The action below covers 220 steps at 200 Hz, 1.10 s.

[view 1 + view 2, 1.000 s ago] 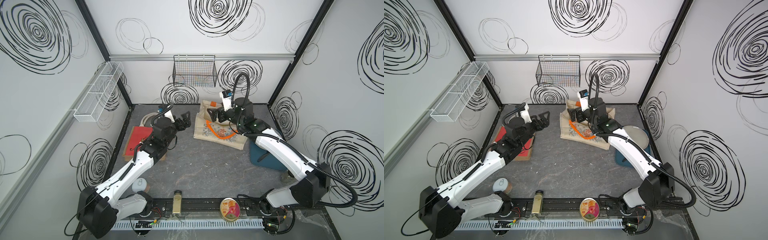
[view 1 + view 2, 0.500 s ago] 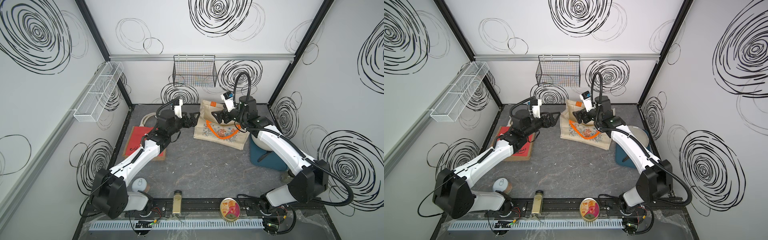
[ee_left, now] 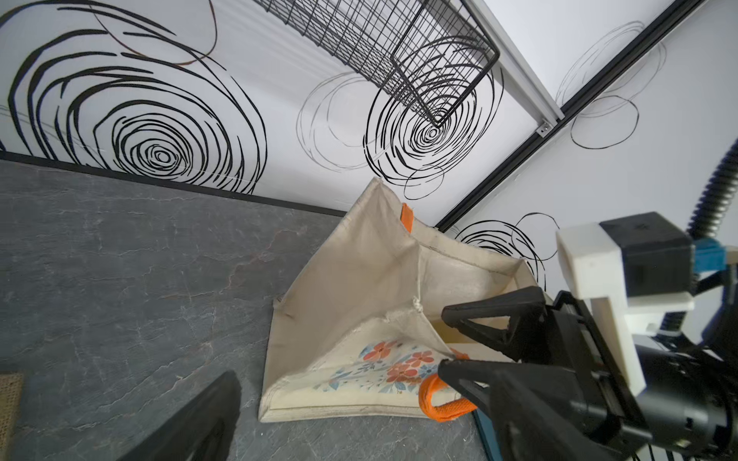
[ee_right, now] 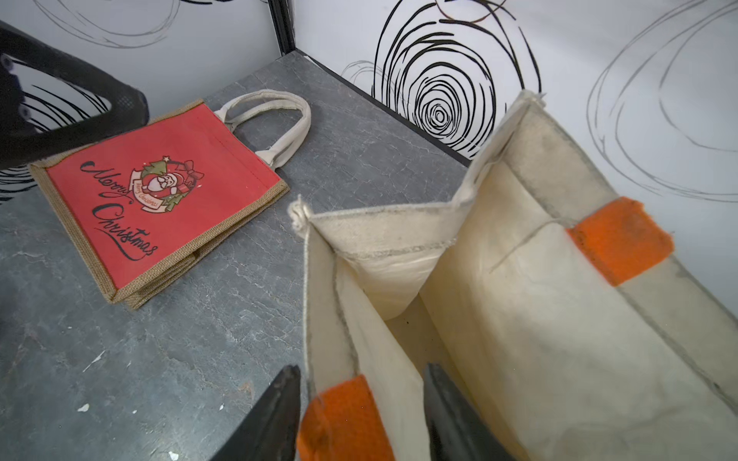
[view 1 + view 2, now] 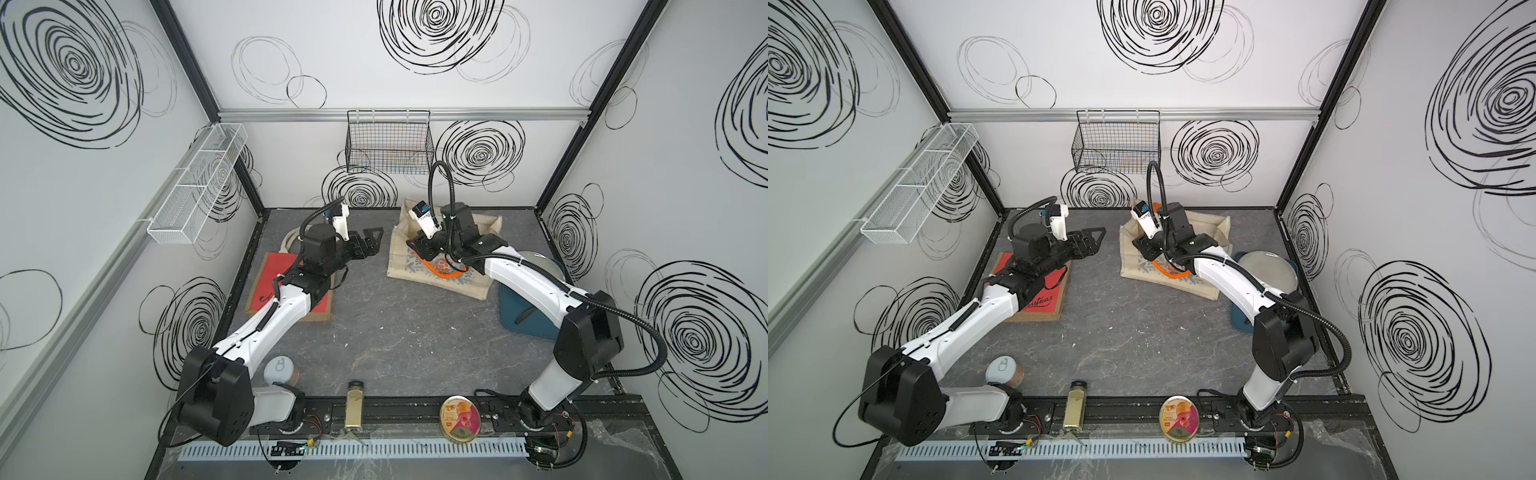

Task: Put away the canvas bag
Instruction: Move the canvas bag to the center of the board.

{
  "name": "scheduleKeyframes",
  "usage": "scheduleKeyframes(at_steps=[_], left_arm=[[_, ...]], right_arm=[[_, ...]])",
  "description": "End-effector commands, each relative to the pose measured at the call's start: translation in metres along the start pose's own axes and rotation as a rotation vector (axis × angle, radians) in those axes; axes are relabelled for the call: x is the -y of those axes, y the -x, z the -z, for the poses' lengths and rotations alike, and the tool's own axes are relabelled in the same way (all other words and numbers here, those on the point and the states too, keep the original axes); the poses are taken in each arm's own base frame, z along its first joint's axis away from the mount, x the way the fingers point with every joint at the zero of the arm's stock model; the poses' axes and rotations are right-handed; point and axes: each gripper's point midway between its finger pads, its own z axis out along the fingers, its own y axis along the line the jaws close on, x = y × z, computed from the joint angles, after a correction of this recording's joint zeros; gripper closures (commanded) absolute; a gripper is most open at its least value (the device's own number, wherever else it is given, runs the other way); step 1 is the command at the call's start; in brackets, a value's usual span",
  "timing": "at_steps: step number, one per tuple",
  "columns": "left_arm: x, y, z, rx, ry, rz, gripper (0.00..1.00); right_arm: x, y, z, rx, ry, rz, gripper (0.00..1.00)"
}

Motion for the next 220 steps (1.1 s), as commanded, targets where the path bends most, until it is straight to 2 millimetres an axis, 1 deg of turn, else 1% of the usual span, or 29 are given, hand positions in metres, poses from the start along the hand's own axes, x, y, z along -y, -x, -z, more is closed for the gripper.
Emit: scheduleKeyframes(at_steps=[1, 6, 22, 31, 46, 52, 62, 72, 79, 94, 109, 123, 139, 151, 162, 180, 190, 205, 220], left_arm=[[0.008, 0.005, 0.008, 0.021, -0.035, -0.041, 0.01], [0.009, 0.004, 0.008, 0.021, -0.043, -0.045, 0.01], [0.008, 0.004, 0.011, 0.031, -0.052, -0.043, 0.01], [0.006, 0.005, 0.012, 0.038, -0.052, -0.038, 0.01], [0.000, 0.008, 0.013, 0.039, -0.038, -0.028, 0.01], [-0.001, 0.009, 0.014, 0.039, -0.039, -0.025, 0.01], [-0.001, 0.011, 0.016, 0.038, -0.043, -0.025, 0.01], [0.000, 0.012, 0.020, 0.039, -0.044, -0.039, 0.01], [0.001, 0.014, 0.022, 0.038, -0.042, -0.056, 0.01], [0.003, 0.015, 0.029, 0.037, -0.034, -0.092, 0.01], [0.002, 0.017, 0.035, 0.041, -0.014, -0.098, 0.01], [-0.002, 0.017, 0.042, 0.015, 0.018, -0.073, 0.01], [0.001, 0.016, 0.052, -0.038, 0.021, -0.087, 0.01], [0.004, 0.010, 0.060, -0.079, 0.035, -0.139, 0.01], [0.008, 0.004, 0.066, -0.116, 0.029, -0.178, 0.01], [0.018, -0.012, 0.075, -0.184, -0.007, -0.218, 0.01], [0.027, -0.020, 0.080, -0.210, -0.037, -0.241, 0.01], [0.036, -0.028, 0.086, -0.228, -0.072, -0.272, 0.01], [0.039, -0.031, 0.089, -0.229, -0.091, -0.286, 0.01]], right_arm=[[0.004, 0.007, 0.001, 0.017, -0.037, 0.029, 0.53], [0.004, 0.008, 0.000, 0.017, -0.036, 0.031, 0.56], [0.001, 0.008, -0.004, 0.018, -0.027, 0.050, 0.61], [-0.001, 0.008, -0.006, 0.021, -0.018, 0.069, 0.68], [-0.001, 0.009, -0.009, 0.027, -0.023, 0.088, 0.71], [-0.001, 0.010, -0.010, 0.029, -0.022, 0.095, 0.76], [-0.003, 0.013, -0.008, 0.022, -0.011, 0.101, 0.88], [-0.004, 0.016, -0.005, 0.013, -0.003, 0.108, 0.96], [-0.005, 0.019, -0.002, 0.006, -0.003, 0.114, 0.98], [-0.013, 0.022, 0.006, -0.007, 0.018, 0.140, 0.99], [-0.023, 0.020, 0.014, -0.028, 0.036, 0.180, 0.99], [-0.029, 0.011, 0.021, -0.070, 0.042, 0.194, 0.99], [-0.038, 0.000, 0.030, -0.102, 0.068, 0.196, 0.99], [-0.049, -0.007, 0.037, -0.109, 0.097, 0.189, 0.99], [-0.062, -0.013, 0.042, -0.113, 0.137, 0.191, 0.99], [-0.086, -0.024, 0.047, -0.128, 0.195, 0.203, 0.99], [-0.095, -0.026, 0.052, -0.128, 0.216, 0.204, 0.99], [-0.099, -0.025, 0.060, -0.117, 0.225, 0.187, 0.99], [-0.100, -0.023, 0.067, -0.106, 0.230, 0.179, 0.99]])
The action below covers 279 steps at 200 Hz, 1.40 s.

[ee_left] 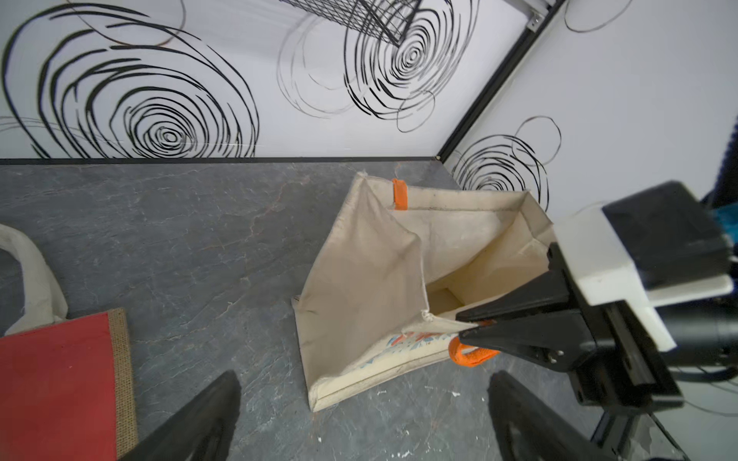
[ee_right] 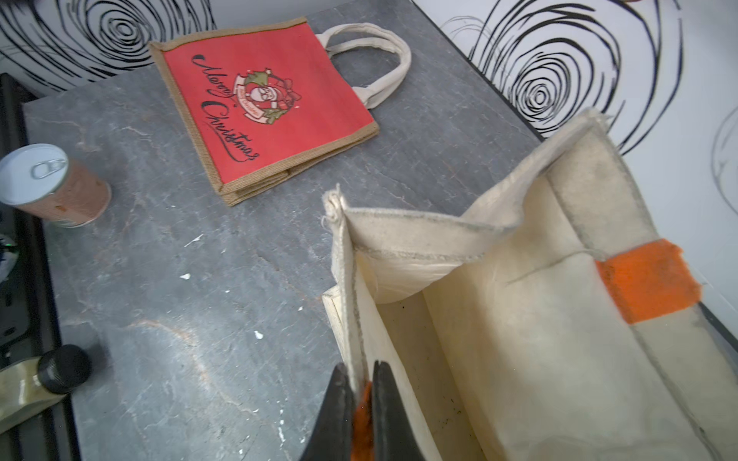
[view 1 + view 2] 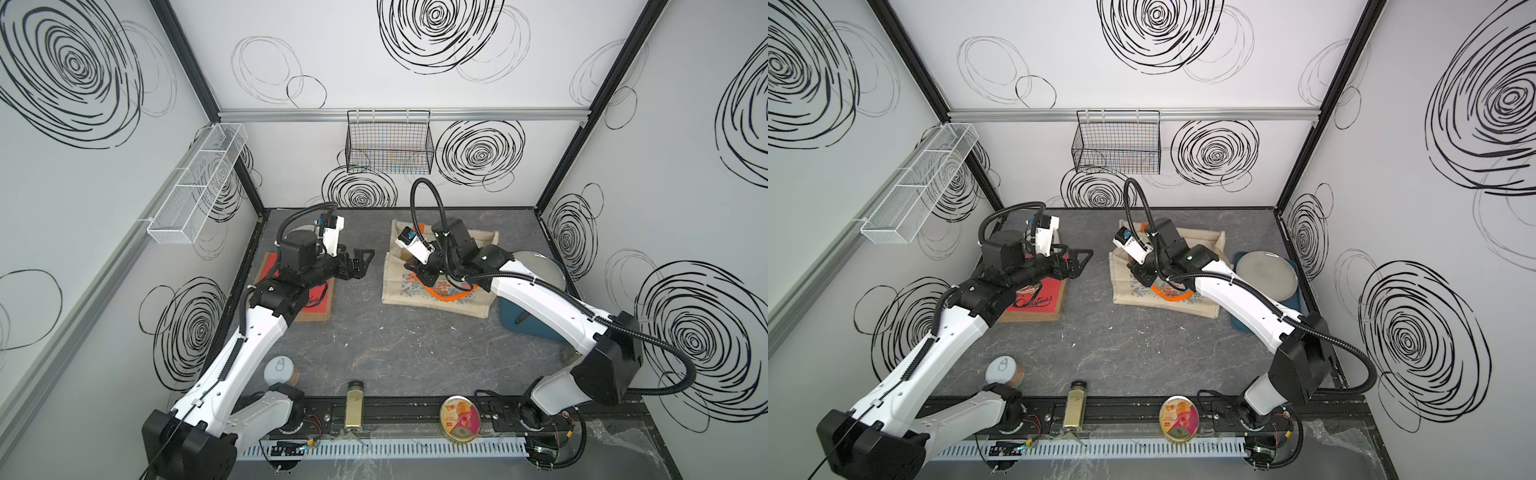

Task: Put away the canvas bag
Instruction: Move the canvas bag to the center of the board, then press the canvas bag at the center of the board.

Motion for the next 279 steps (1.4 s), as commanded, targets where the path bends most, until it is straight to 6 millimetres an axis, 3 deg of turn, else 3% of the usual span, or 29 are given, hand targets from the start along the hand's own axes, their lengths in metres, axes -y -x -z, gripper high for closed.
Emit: scheduleKeyframes(at_steps=[1, 31, 58, 72, 88, 113, 147, 150, 156, 160, 174, 201, 214, 227, 279], left_arm=[[0.015, -0.009, 0.008, -0.033, -0.057, -0.081, 0.01], [0.027, -0.025, 0.005, -0.063, -0.134, -0.137, 0.01], [0.047, -0.052, 0.000, -0.132, -0.166, -0.341, 0.01], [0.058, -0.062, -0.002, -0.142, -0.172, -0.449, 0.01], [0.057, -0.062, -0.006, -0.112, -0.131, -0.516, 0.01], [0.048, -0.061, -0.014, -0.102, -0.093, -0.577, 0.01], [0.048, -0.062, -0.029, -0.113, -0.118, -0.627, 0.01], [0.048, -0.061, -0.030, -0.113, -0.119, -0.630, 0.01], [0.051, -0.061, -0.032, -0.111, -0.131, -0.640, 0.01], [0.054, -0.060, -0.033, -0.108, -0.144, -0.647, 0.01], [0.063, -0.062, -0.038, -0.103, -0.195, -0.683, 0.00], [0.060, -0.064, -0.051, -0.128, -0.195, -0.720, 0.08], [0.064, -0.062, -0.056, -0.115, -0.214, -0.720, 0.10], [0.068, -0.062, -0.061, -0.114, -0.226, -0.724, 0.21], [0.079, -0.060, -0.077, -0.123, -0.263, -0.754, 0.32]], right_arm=[[-0.012, 0.002, 0.018, 0.019, 0.037, -0.016, 0.99], [-0.024, -0.010, 0.021, 0.047, 0.094, 0.016, 0.98], [-0.035, -0.004, 0.031, 0.112, 0.168, 0.016, 0.93], [-0.035, -0.002, 0.035, 0.142, 0.165, 0.009, 0.78], [-0.032, -0.003, 0.039, 0.151, 0.155, -0.005, 0.63], [-0.029, -0.006, 0.049, 0.176, 0.175, -0.063, 0.52], [-0.023, -0.002, 0.061, 0.246, 0.193, -0.162, 0.30], [-0.022, -0.002, 0.062, 0.249, 0.187, -0.171, 0.25], [-0.017, -0.002, 0.064, 0.256, 0.174, -0.190, 0.04], [-0.015, -0.001, 0.065, 0.265, 0.166, -0.200, 0.00], [0.000, -0.002, 0.069, 0.281, 0.112, -0.242, 0.00], [0.034, -0.013, 0.067, 0.253, -0.065, -0.286, 0.00], [0.041, -0.019, 0.065, 0.239, -0.107, -0.287, 0.00], [0.045, -0.021, 0.065, 0.243, -0.124, -0.292, 0.00], [0.060, -0.028, 0.068, 0.269, -0.175, -0.330, 0.00]])
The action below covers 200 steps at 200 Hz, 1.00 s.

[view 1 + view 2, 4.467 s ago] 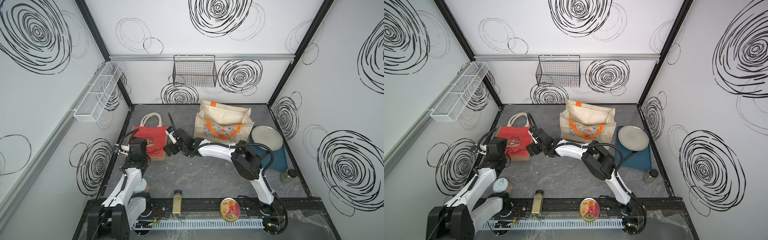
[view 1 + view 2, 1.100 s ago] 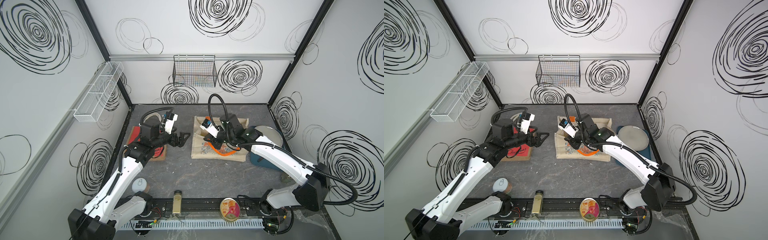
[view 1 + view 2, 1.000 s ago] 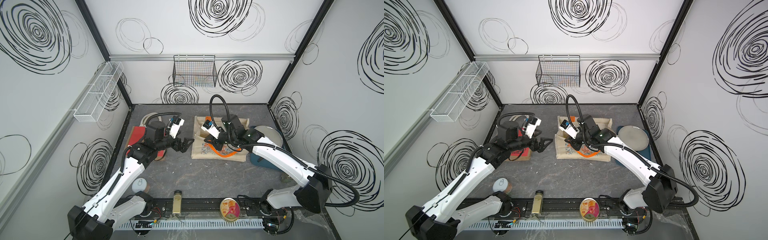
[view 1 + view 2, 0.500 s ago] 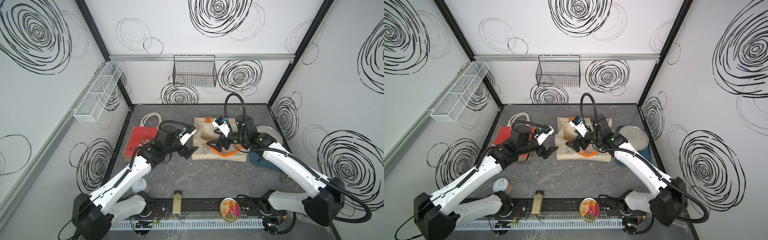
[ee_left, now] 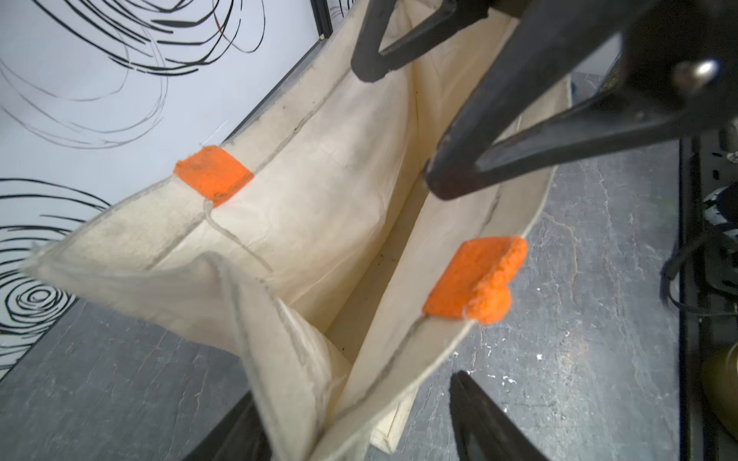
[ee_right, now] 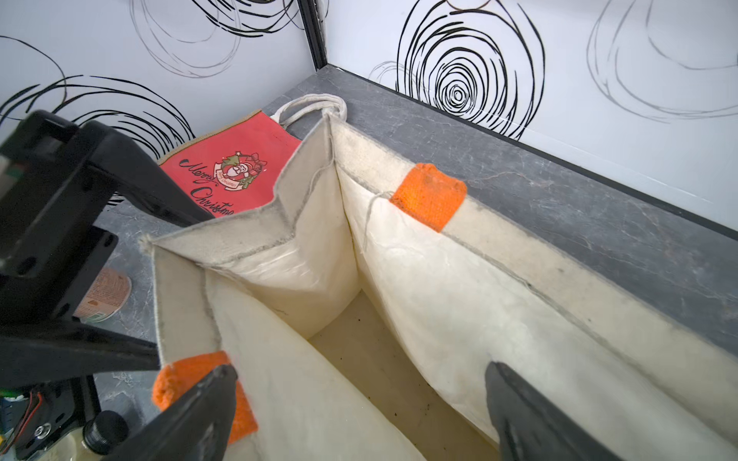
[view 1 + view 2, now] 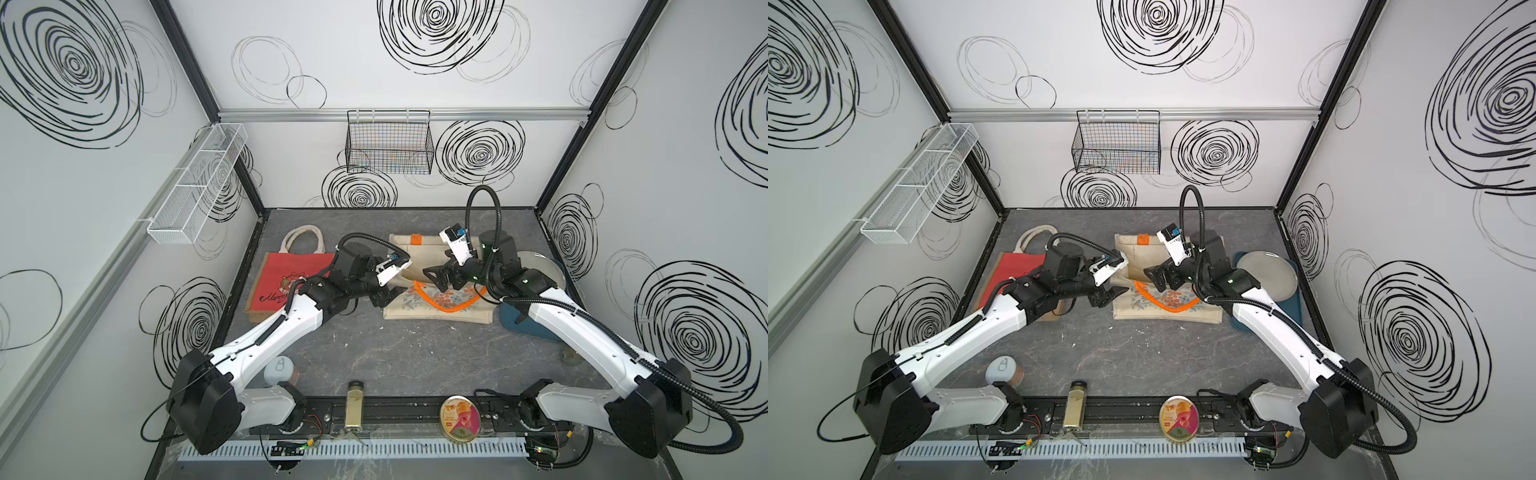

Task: Put away the canvas bag
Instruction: Press the canvas bag at the center of the board.

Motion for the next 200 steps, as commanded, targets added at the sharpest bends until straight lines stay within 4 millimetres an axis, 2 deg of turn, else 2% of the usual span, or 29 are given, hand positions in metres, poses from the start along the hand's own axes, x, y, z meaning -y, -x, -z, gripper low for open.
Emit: scheduleKeyframes(at_steps=[1, 24, 40, 59, 88, 111, 132, 161, 179, 200], left_arm=[[-0.002, 0.027, 0.001, 0.077, -0.016, -0.055, 0.32], [0.001, 0.024, -0.004, 0.065, -0.036, -0.052, 0.40], [0.000, 0.026, -0.004, 0.076, -0.031, -0.054, 0.55], [0.001, 0.031, -0.001, 0.086, -0.041, -0.055, 0.67], [0.007, 0.032, 0.001, 0.081, -0.065, -0.043, 0.85], [0.012, 0.032, 0.004, 0.073, -0.080, -0.032, 0.95], [0.011, 0.025, 0.007, 0.056, -0.070, -0.032, 0.99], [0.010, 0.021, 0.008, 0.052, -0.088, 0.019, 1.00], [0.013, 0.020, 0.007, 0.050, -0.120, 0.039, 1.00], [0.016, 0.017, 0.008, 0.030, -0.144, 0.053, 1.00]], right_arm=[[0.010, 0.015, 0.008, 0.072, -0.045, -0.012, 0.00], [0.015, 0.012, 0.006, 0.067, -0.059, -0.021, 0.00], [0.016, 0.014, 0.005, 0.080, -0.060, -0.021, 0.00], [0.014, 0.015, 0.003, 0.084, -0.045, -0.022, 0.00], [0.005, 0.019, 0.002, 0.090, 0.015, -0.015, 0.00], [-0.016, 0.021, 0.008, 0.092, 0.116, 0.030, 0.01], [-0.042, 0.013, 0.015, 0.078, 0.236, 0.109, 0.00], [-0.058, -0.015, 0.004, -0.014, 0.198, 0.240, 0.06], [-0.056, -0.028, -0.003, -0.043, 0.173, 0.240, 0.10], [-0.042, -0.032, -0.008, -0.056, 0.095, 0.231, 0.24]])
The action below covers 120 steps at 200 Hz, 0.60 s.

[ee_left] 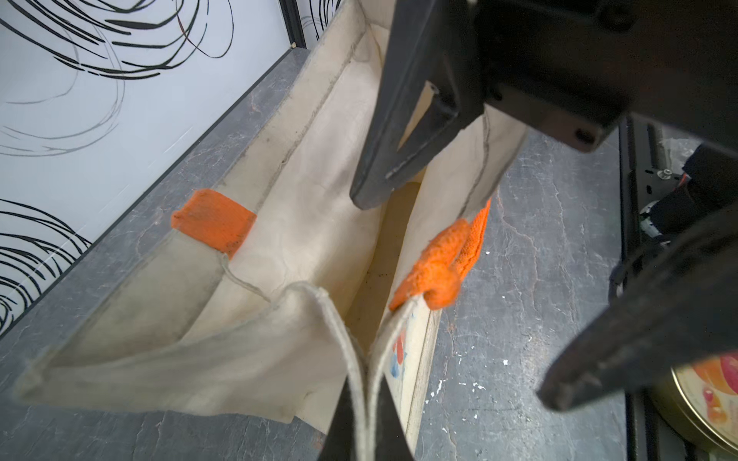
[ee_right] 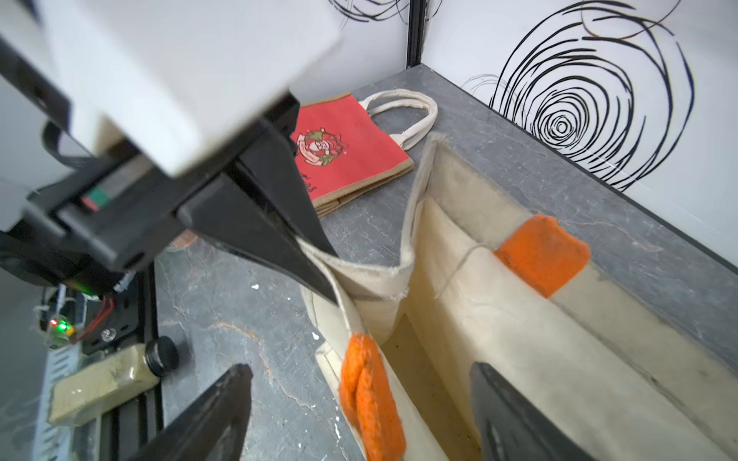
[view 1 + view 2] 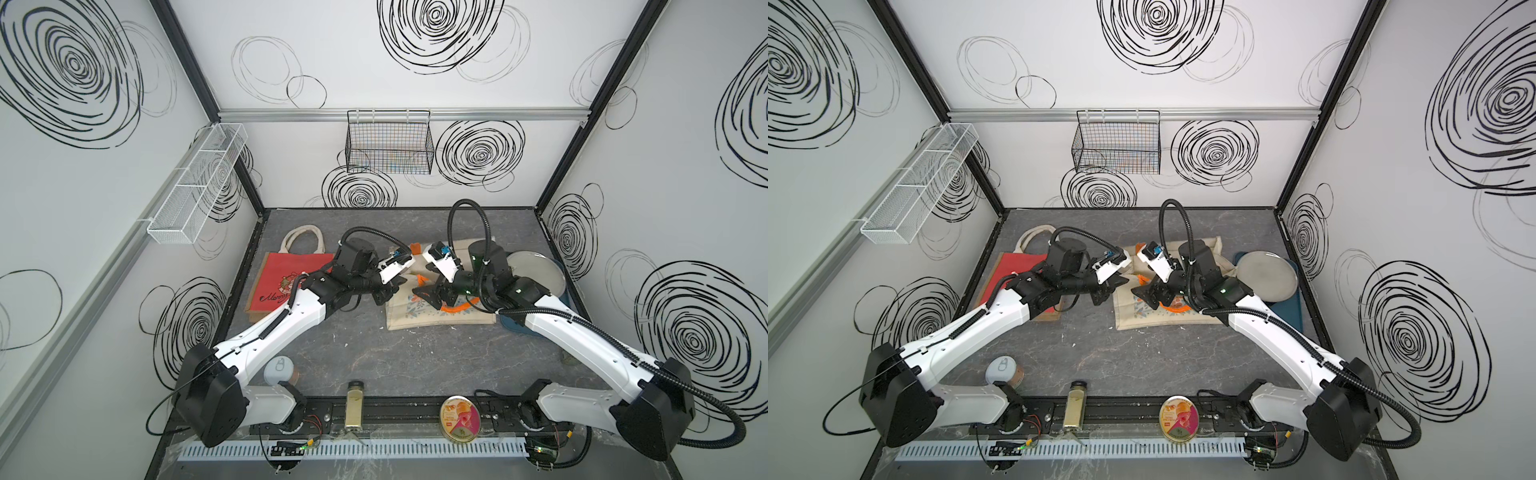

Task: Put away the canvas bag
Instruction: Press the canvas bag at the center of the board.

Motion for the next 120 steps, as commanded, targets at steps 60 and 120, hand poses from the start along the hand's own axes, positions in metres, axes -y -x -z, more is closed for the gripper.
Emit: scheduleKeyframes(at_steps=[60, 120], left_arm=[[0.003, -0.001, 0.008, -0.019, -0.043, 0.049, 0.93], [-0.037, 0.039, 0.048, 0.051, 0.055, 0.057, 0.17]], right_arm=[[0.018, -0.021, -0.004, -0.064, -0.099, 0.035, 0.86], [0.015, -0.022, -0.010, -0.085, -0.033, 0.037, 0.96]])
